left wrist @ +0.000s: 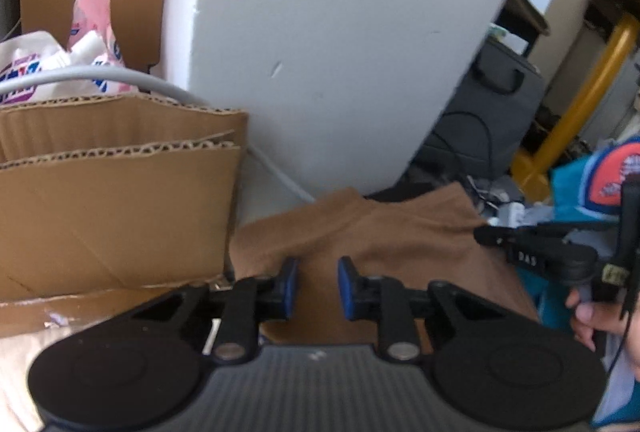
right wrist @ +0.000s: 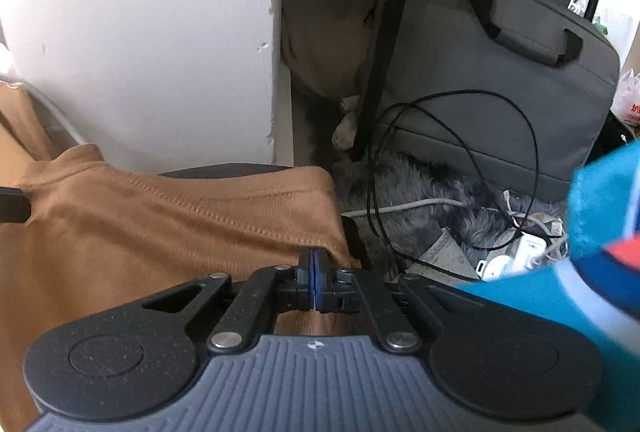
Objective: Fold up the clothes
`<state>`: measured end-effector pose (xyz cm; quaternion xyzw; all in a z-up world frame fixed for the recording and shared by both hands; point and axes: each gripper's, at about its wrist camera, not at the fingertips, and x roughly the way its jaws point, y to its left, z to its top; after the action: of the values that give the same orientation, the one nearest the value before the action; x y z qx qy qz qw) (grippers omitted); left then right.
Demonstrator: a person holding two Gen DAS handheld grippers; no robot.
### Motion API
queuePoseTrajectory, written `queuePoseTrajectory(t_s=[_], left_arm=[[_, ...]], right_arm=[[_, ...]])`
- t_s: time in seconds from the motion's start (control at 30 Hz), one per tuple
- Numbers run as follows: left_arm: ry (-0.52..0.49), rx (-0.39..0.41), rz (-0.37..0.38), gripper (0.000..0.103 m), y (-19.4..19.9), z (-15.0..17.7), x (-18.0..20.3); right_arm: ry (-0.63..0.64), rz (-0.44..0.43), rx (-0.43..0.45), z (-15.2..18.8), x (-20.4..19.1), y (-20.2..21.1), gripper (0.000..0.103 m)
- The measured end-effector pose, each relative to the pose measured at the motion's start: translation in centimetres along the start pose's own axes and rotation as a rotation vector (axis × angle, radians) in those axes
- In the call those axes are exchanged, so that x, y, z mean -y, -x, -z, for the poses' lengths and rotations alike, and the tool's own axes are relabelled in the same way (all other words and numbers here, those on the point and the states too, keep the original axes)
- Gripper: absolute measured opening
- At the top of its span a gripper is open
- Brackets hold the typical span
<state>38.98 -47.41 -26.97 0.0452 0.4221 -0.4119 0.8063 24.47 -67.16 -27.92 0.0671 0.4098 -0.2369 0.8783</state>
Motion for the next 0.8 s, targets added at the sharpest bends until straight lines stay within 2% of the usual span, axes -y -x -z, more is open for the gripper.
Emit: queuePoseTrajectory(t_s=[0.2,0.3,0.4,0.53,0.6,0.8], left_arm=[[-0.052,0.010,-0.050,0.022,-1.7,-0.7,0.0],[-0.033,0.033,-0.072,0.022,-1.1,-1.0,-0.1],[-0.042,0.065,-0.047,0.026,0.9,-0.4,0.0],[-0.030,0.113,-0.014,0.030,4.3,1.8,0.1],[-0.039,0.131,-0.011,0.039,5.5,2.8,0.1],[-0.029,0.106,-0.010,0.040,7.6,5.9,0.2]], right_arm=[[0.025,0.036,-0.018,-0.6,-0.3,-2.5,0.005],[-0.052,0.064,0.060,-1.5,0.6,-1.2,0.003],[-0.091,0.029,0.136,-1.6,1.5,1.9,0.003],[-0.068,-0.013,0.207,1.4,1.9,6.2,0.003],[-0.068,-0.023,0.238,3.6,2.2,7.5,0.003],[-0.024,-0.025,0.204,8.9,1.8,9.0,0.003]])
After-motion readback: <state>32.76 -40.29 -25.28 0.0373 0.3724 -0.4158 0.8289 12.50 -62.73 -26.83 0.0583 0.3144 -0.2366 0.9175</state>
